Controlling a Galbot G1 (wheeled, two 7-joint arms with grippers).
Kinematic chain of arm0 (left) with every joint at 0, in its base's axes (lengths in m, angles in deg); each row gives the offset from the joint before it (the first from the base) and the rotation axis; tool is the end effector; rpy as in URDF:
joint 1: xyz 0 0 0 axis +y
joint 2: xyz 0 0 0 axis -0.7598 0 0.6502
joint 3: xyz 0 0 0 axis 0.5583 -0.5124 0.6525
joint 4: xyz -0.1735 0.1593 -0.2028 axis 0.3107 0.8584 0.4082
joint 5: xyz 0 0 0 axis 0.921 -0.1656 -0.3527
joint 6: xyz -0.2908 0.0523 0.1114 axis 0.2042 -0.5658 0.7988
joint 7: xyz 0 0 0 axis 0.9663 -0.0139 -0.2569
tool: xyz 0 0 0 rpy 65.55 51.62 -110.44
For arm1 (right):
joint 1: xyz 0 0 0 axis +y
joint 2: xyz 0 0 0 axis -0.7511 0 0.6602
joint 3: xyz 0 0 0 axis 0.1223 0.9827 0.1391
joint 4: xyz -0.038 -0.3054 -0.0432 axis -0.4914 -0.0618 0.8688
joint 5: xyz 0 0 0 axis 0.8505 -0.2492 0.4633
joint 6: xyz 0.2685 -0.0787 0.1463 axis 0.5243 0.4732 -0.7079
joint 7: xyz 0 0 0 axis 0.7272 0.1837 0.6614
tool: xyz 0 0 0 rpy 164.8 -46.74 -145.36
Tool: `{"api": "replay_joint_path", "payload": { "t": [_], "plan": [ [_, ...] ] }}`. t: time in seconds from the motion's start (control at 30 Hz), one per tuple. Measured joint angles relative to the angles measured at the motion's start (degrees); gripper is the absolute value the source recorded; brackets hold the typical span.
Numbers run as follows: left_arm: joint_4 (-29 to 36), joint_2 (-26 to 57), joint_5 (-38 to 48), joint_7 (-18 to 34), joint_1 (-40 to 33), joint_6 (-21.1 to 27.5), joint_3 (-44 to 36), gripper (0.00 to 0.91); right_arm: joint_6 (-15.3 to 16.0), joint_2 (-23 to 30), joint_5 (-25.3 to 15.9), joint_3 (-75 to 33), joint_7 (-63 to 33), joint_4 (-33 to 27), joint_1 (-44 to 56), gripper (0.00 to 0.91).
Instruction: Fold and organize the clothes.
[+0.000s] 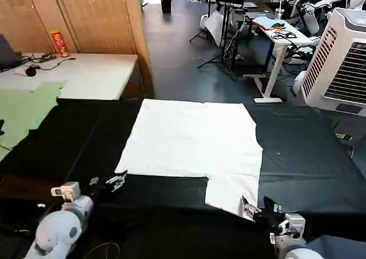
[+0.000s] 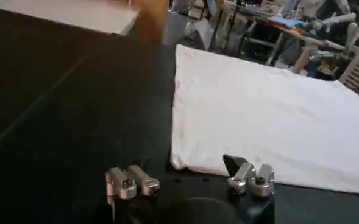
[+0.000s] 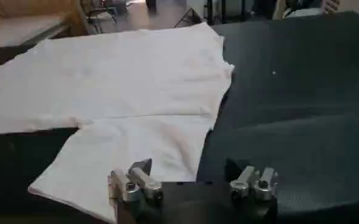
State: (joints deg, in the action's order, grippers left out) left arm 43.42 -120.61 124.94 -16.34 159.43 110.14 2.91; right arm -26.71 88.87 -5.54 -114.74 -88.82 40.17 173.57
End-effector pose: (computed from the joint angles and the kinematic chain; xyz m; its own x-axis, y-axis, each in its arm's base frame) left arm 0.2204 0.1132 -0.2492 -0.8587 0.1421 0.4923 0.0604 0.9821 -0.1783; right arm 0.1414 -0.0487 -0.2432 -0.8290 -0.0388 0.5579 0.0121 0.9961 0.0873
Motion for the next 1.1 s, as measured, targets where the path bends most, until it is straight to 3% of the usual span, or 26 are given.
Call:
{"api": "replay_joint_path", "payload": {
  "t": [0.03, 0.07, 0.1, 0.13, 0.17, 0.23, 0.27, 0.33, 0.37, 0.5, 0.53, 0.77, 1.1],
  "plan": [
    [-0.1, 0.0, -0.6, -0.4, -0.1, 0.1, 0.0, 0.878, 0.0, 0.0, -0.1, 0.0, 0.0, -0.1, 0.0, 0.722],
    [-0.2, 0.0, -1.2, -0.7, -0.1, 0.2, -0.1, 0.536, 0.0, 0.0, -0.1, 0.1, 0.0, -0.2, 0.0, 0.644],
    [-0.2, 0.0, -1.3, -0.8, -0.2, 0.3, -0.1, 0.536, 0.0, 0.0, -0.2, 0.2, -0.1, -0.3, 0.0, 0.644],
    [-0.3, 0.0, -1.5, -0.8, -0.3, 0.4, -0.2, 0.156, 0.0, 0.1, -0.2, 0.2, -0.2, -0.4, 0.0, 0.546],
    [-0.5, 0.0, -1.8, -0.8, -0.3, 0.6, -0.3, 0.146, 0.0, 0.1, -0.2, 0.2, -0.3, -0.4, 0.0, 0.536],
    [-0.8, -0.1, -2.3, -0.8, -0.4, 0.7, -0.4, 0.117, 0.0, 0.1, -0.2, 0.2, -0.5, -0.6, -0.1, 0.429],
    [-0.9, -0.2, -2.7, -0.9, -0.4, 0.7, -0.5, 0.117, 0.0, 0.2, -0.2, 0.3, -0.7, -0.7, -0.1, 0.322],
    [-1.1, -0.2, -3.7, -1.2, -0.4, 0.5, -0.8, 0.107, 0.1, 0.4, -0.2, 0.5, -1.0, -0.7, -0.1, 0.283],
    [-1.2, -0.3, -4.3, -1.3, -0.4, 0.3, -1.0, 0.088, 0.1, 0.5, -0.2, 0.6, -1.2, -0.7, 0.0, 0.195],
    [-2.1, -0.6, -5.0, -1.3, -1.0, 0.1, -1.5, 0.01, 0.3, 0.8, -0.2, 0.7, -1.5, -0.5, 0.4, 0.146],
    [-2.4, -0.6, -5.0, -1.3, -1.2, 0.1, -1.6, 0.0, 0.4, 0.8, -0.3, 0.7, -1.5, -0.3, 0.5, 0.068],
    [-1.6, -1.0, -5.6, -2.4, -0.4, -0.3, -2.1, 0.0, 1.1, 0.9, -0.5, 0.3, -4.7, 2.2, 2.4, 0.039],
    [3.3, -0.5, -6.1, -1.3, 4.1, -0.5, 0.0, 0.0, 1.8, 1.4, -0.3, -0.5, -5.8, 10.6, 10.0, 0.029]
  ]
}}
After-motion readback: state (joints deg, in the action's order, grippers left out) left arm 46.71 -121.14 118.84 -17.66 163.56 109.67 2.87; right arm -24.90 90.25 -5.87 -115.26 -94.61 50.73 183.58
